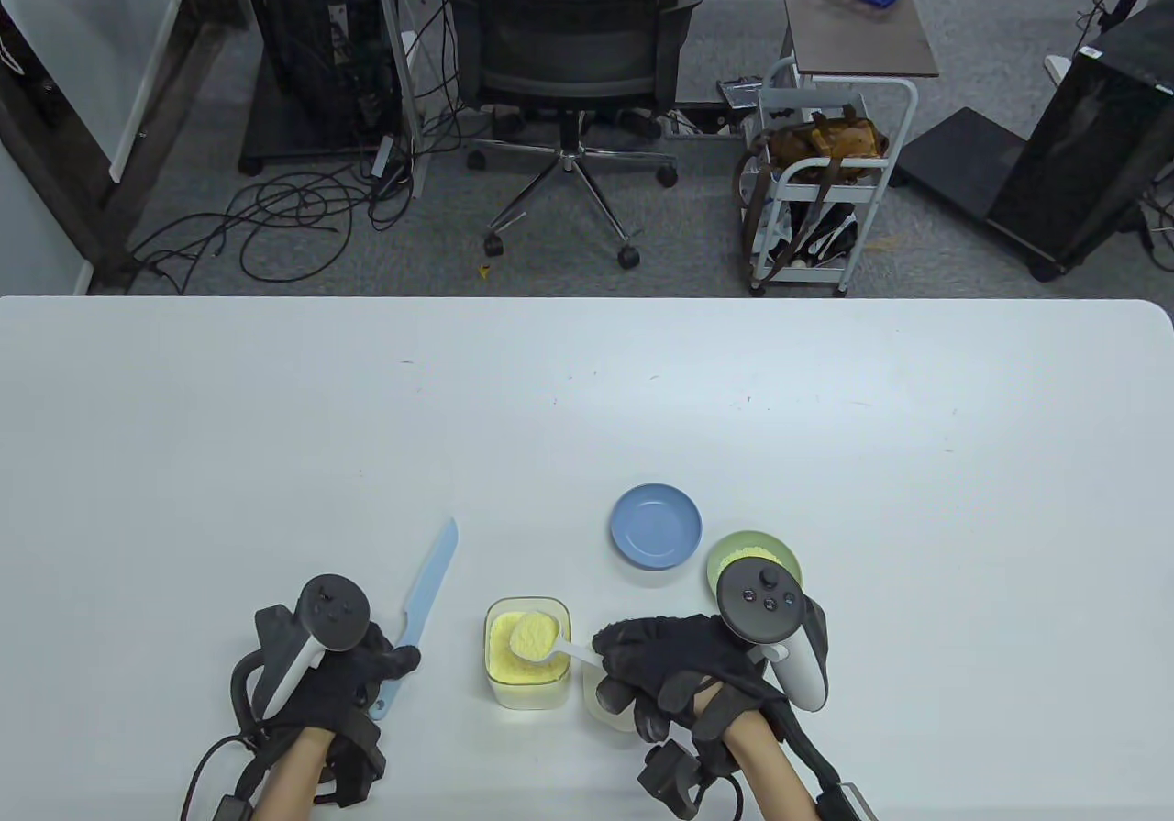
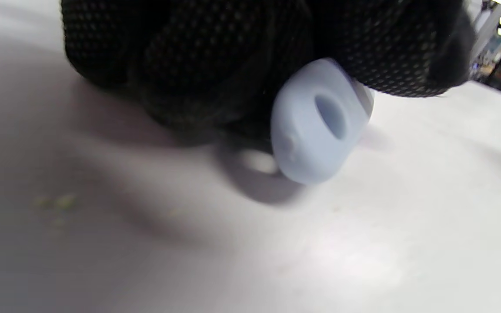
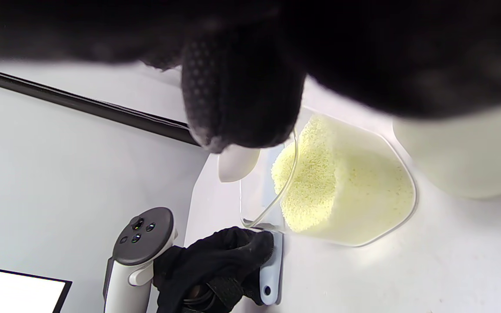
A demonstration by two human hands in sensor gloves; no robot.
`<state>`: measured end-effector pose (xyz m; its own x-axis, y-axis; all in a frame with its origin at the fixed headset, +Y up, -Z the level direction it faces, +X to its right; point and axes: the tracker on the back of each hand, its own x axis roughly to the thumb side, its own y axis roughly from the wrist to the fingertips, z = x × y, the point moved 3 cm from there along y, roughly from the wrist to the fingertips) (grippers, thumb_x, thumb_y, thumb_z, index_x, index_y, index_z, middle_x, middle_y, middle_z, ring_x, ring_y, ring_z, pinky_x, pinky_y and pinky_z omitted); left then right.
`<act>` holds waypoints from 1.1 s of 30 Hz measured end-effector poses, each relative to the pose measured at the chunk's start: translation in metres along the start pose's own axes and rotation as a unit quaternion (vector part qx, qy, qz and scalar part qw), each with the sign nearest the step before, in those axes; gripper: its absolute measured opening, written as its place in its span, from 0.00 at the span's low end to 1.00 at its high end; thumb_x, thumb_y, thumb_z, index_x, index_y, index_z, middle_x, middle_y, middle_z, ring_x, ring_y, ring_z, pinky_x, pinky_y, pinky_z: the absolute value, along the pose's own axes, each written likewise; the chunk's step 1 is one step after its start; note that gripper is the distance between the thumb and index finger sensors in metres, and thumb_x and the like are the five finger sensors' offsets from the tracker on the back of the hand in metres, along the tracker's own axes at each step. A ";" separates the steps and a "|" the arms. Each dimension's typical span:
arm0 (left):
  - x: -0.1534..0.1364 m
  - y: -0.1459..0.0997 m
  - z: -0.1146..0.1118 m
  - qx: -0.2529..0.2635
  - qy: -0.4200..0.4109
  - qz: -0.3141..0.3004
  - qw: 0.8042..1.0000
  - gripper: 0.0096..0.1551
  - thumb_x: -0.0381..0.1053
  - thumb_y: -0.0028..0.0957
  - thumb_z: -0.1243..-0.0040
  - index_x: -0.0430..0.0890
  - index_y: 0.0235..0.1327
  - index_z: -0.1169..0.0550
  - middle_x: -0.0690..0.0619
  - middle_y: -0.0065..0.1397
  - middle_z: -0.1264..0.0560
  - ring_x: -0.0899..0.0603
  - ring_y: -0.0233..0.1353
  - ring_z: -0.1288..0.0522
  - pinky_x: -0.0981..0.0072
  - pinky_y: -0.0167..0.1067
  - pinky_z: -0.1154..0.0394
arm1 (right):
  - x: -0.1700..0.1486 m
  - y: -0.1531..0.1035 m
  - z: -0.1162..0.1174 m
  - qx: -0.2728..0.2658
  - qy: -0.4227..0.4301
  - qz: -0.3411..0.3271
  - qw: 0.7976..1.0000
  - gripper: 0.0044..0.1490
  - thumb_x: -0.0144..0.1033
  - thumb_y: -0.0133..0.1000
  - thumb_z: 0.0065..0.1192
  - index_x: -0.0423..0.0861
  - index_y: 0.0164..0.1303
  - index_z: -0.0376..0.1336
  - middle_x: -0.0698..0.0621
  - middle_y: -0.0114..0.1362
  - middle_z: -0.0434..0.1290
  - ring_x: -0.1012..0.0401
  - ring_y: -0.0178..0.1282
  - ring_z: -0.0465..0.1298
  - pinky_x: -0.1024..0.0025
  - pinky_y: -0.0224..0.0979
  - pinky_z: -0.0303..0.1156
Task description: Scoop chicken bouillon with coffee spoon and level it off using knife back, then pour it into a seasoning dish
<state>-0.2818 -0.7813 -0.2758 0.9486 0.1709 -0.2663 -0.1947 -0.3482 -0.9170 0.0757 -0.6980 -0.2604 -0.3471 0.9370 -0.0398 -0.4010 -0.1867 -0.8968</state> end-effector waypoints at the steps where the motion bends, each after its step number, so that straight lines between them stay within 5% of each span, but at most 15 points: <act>1: 0.000 0.000 0.000 0.005 0.013 0.002 1.000 0.29 0.64 0.27 0.32 0.46 0.33 0.15 0.50 0.29 0.15 0.51 0.27 0.17 0.57 0.43 0.21 | 0.000 0.000 0.000 0.000 0.000 0.000 1.000 0.24 0.27 0.46 0.66 0.27 0.45 0.69 0.33 0.31 0.82 0.74 0.08 0.79 0.67 0.22 0.83; 7: 0.001 -0.002 0.000 0.021 0.026 0.001 0.999 0.29 0.65 0.27 0.32 0.47 0.33 0.15 0.50 0.29 0.15 0.51 0.27 0.17 0.57 0.43 0.21 | -0.001 -0.001 0.001 0.001 -0.001 0.002 1.000 0.24 0.27 0.46 0.65 0.27 0.46 0.69 0.33 0.31 0.82 0.74 0.08 0.79 0.67 0.22 0.83; 12: 0.004 -0.017 0.016 0.042 -0.018 -0.027 0.999 0.39 0.68 0.30 0.33 0.44 0.48 0.18 0.47 0.42 0.14 0.48 0.38 0.14 0.53 0.51 0.22 | 0.000 -0.006 -0.002 -0.003 0.012 -0.009 1.000 0.24 0.28 0.46 0.65 0.27 0.46 0.68 0.33 0.32 0.82 0.74 0.08 0.79 0.67 0.23 0.82; 14: 0.006 -0.026 0.026 0.075 -0.059 -0.051 0.994 0.43 0.69 0.37 0.37 0.43 0.58 0.22 0.44 0.53 0.16 0.45 0.48 0.14 0.49 0.57 0.25 | 0.001 -0.010 -0.008 -0.014 0.023 -0.014 1.000 0.24 0.28 0.46 0.65 0.27 0.46 0.68 0.33 0.32 0.81 0.74 0.08 0.79 0.66 0.23 0.82; 16: 0.010 -0.033 0.029 0.112 -0.105 -0.077 0.985 0.54 0.71 0.43 0.43 0.42 0.77 0.37 0.35 0.77 0.32 0.34 0.72 0.26 0.40 0.70 0.35 | -0.002 -0.014 -0.015 -0.029 0.033 -0.015 0.999 0.24 0.27 0.46 0.65 0.27 0.46 0.68 0.32 0.32 0.81 0.73 0.08 0.79 0.66 0.23 0.82; 17: 0.011 -0.036 0.031 0.133 -0.109 -0.078 0.982 0.55 0.72 0.44 0.45 0.42 0.79 0.41 0.33 0.81 0.38 0.31 0.77 0.32 0.37 0.71 0.38 | -0.005 -0.016 -0.020 -0.037 0.040 -0.014 0.998 0.24 0.27 0.46 0.65 0.27 0.47 0.68 0.32 0.32 0.81 0.73 0.08 0.79 0.65 0.23 0.82; 19: 0.012 -0.036 0.030 0.151 -0.085 -0.087 0.981 0.57 0.73 0.45 0.49 0.44 0.81 0.47 0.32 0.83 0.45 0.30 0.81 0.37 0.35 0.72 0.40 | -0.015 -0.018 -0.030 -0.057 0.062 -0.006 0.996 0.25 0.27 0.46 0.65 0.27 0.47 0.68 0.31 0.33 0.81 0.73 0.09 0.79 0.65 0.23 0.81; 22: 0.013 -0.029 0.019 0.106 -0.051 -0.083 0.990 0.60 0.76 0.46 0.54 0.45 0.82 0.55 0.30 0.85 0.55 0.28 0.84 0.46 0.32 0.73 0.45 | -0.036 -0.020 -0.048 -0.091 0.100 0.020 0.991 0.25 0.26 0.47 0.65 0.26 0.48 0.67 0.30 0.34 0.80 0.71 0.10 0.79 0.63 0.24 0.80; 28: 0.011 -0.022 0.011 0.072 -0.060 -0.081 0.992 0.61 0.77 0.46 0.56 0.45 0.81 0.58 0.30 0.84 0.58 0.27 0.85 0.50 0.29 0.74 0.47 | -0.069 -0.010 -0.083 -0.143 -0.018 0.079 0.986 0.30 0.25 0.46 0.67 0.27 0.55 0.62 0.30 0.43 0.77 0.70 0.16 0.80 0.62 0.31 0.80; 33: 0.011 -0.016 0.003 0.063 -0.045 -0.074 0.994 0.60 0.77 0.46 0.57 0.44 0.81 0.58 0.30 0.84 0.58 0.27 0.85 0.49 0.29 0.73 0.47 | -0.077 0.006 -0.090 -0.170 -0.012 0.077 0.982 0.31 0.23 0.46 0.66 0.29 0.58 0.60 0.29 0.47 0.75 0.67 0.20 0.80 0.57 0.37 0.78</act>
<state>-0.2693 -0.7709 -0.2652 0.9444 0.2945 -0.1462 -0.0900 -0.1959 -0.9765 0.1767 -0.7450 -0.3027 -0.4032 0.8971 -0.1808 -0.0368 -0.2133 -0.9763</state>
